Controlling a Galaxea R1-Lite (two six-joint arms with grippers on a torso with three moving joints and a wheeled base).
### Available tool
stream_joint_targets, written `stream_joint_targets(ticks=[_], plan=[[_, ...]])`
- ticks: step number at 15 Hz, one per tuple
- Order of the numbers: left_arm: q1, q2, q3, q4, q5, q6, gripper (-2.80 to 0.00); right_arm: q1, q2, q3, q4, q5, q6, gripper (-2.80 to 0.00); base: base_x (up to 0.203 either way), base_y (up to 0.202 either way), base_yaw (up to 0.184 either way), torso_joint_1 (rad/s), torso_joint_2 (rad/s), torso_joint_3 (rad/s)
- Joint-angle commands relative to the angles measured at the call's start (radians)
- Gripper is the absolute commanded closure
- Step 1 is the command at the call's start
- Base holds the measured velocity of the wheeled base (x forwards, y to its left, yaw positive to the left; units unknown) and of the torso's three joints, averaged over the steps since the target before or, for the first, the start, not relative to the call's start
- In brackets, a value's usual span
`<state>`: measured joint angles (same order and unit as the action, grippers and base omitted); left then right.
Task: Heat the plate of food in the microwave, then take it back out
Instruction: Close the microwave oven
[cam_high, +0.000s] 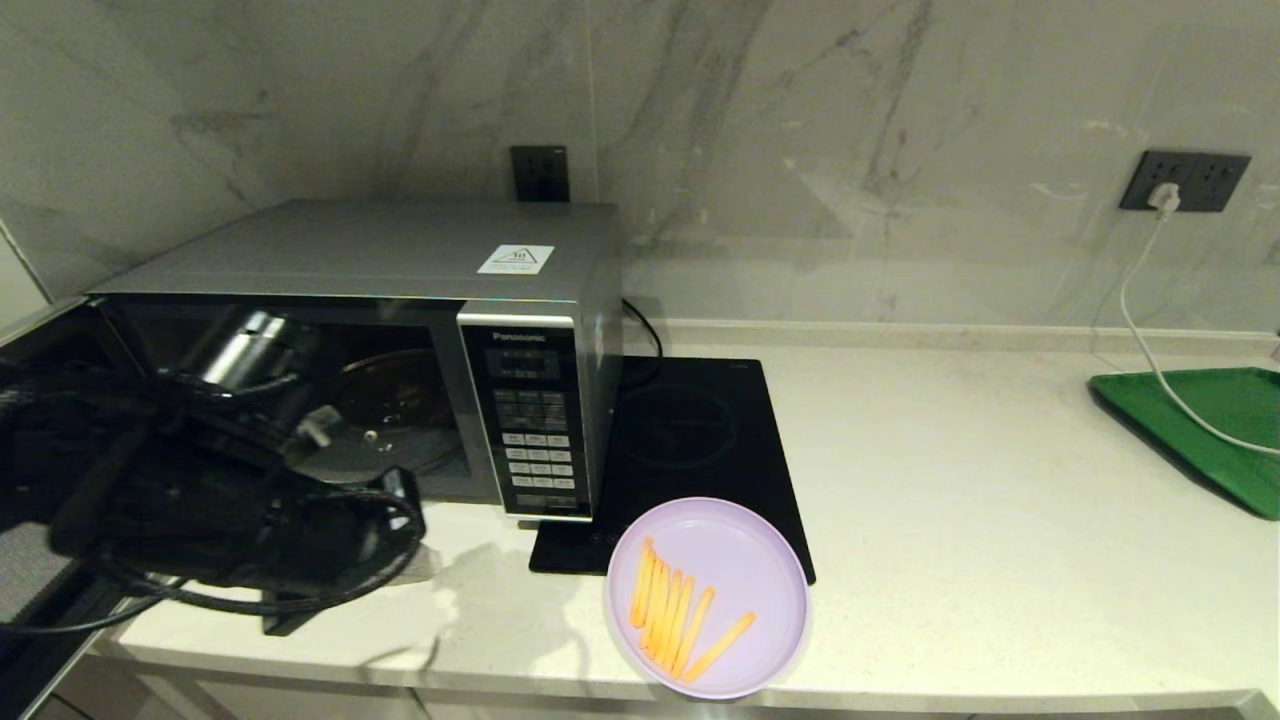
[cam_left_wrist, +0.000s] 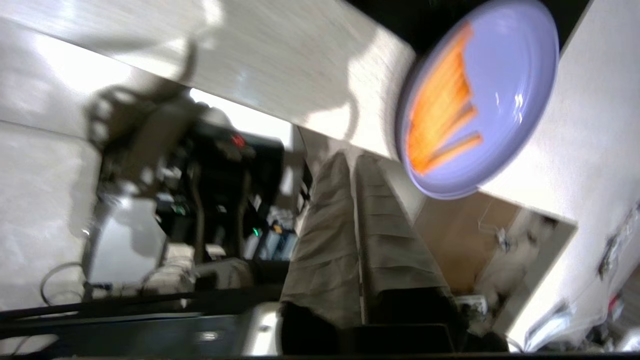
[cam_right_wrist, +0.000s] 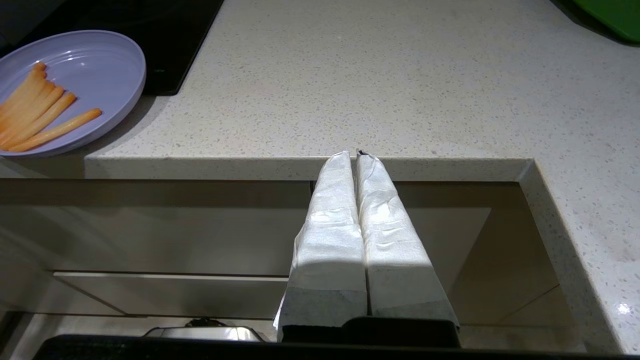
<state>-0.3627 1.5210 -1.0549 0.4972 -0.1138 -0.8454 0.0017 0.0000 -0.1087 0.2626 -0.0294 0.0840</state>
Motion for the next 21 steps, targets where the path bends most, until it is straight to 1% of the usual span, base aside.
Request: stream_joint_targets(ticks=[1,3,4,5,6,7,8,9,10,11,13,14,17,19,21], plan=[[0.219,-0.161,-0.008,0.033,0.0,0.097,0.0,0.0,0.0,0.0,0.001,-0.001,0.0,0.0,0.0,0.0,0.0,0.0,0.0,0.0],[0.448,-0.187,-0.077,0.046,-0.002,0.219,0.0,0.0,0.0,0.0,0.001,-0.001,0.0,0.0,0.0,0.0,0.0,0.0,0.0,0.0],[0.571,-0.19,-0.134,0.05,-0.004,0.296,0.0,0.0,0.0,0.0,0.001,-0.001,0.0,0.0,0.0,0.0,0.0,0.0,0.0,0.0],[0.658,-0.189,-0.214,0.054,-0.005,0.365,0.0,0.0,0.0,0.0,0.001,-0.001,0.0,0.0,0.0,0.0,0.0,0.0,0.0,0.0],[0.711,-0.185,-0.3,0.06,-0.006,0.425,0.0,0.0,0.0,0.0,0.001,0.0,0.0,0.0,0.0,0.0,0.0,0.0,0.0,0.0],[0.776,-0.177,-0.377,0.067,-0.006,0.499,0.0,0.0,0.0,0.0,0.001,0.0,0.0,0.0,0.0,0.0,0.0,0.0,0.0,0.0],[0.846,-0.164,-0.43,0.072,-0.006,0.572,0.0,0.0,0.0,0.0,0.001,-0.001,0.0,0.0,0.0,0.0,0.0,0.0,0.0,0.0],[0.897,-0.146,-0.476,0.076,-0.006,0.614,0.0,0.0,0.0,0.0,0.001,0.0,0.0,0.0,0.0,0.0,0.0,0.0,0.0,0.0],[0.945,-0.125,-0.517,0.078,-0.005,0.639,0.0,0.0,0.0,0.0,0.001,0.0,0.0,0.0,0.0,0.0,0.0,0.0,0.0,0.0],[0.984,-0.114,-0.534,0.078,-0.004,0.657,0.0,0.0,0.0,0.0,0.001,0.0,0.0,0.0,0.0,0.0,0.0,0.0,0.0,0.0],[1.077,-0.086,-0.546,0.079,-0.004,0.718,0.0,0.0,0.0,0.0,0.001,-0.001,0.0,0.0,0.0,0.0,0.0,0.0,0.0,0.0],[1.114,-0.052,-0.554,0.082,-0.004,0.737,0.0,0.0,0.0,0.0,0.001,0.0,0.0,0.0,0.0,0.0,0.0,0.0,0.0,0.0],[1.221,0.045,-0.586,0.104,-0.005,0.759,0.0,0.001,0.0,0.0,0.001,0.0,0.0,0.0,0.0,0.0,0.0,0.0,0.0,0.0],[1.258,0.088,-0.589,0.115,-0.011,0.768,0.0,0.0,0.0,0.0,0.001,-0.001,0.0,0.0,0.0,0.0,0.0,0.0,0.0,0.0],[1.263,0.1,-0.584,0.159,-0.026,0.769,0.0,0.0,0.0,0.0,0.001,-0.001,0.0,0.0,0.0,0.0,0.0,0.0,0.0,0.0]])
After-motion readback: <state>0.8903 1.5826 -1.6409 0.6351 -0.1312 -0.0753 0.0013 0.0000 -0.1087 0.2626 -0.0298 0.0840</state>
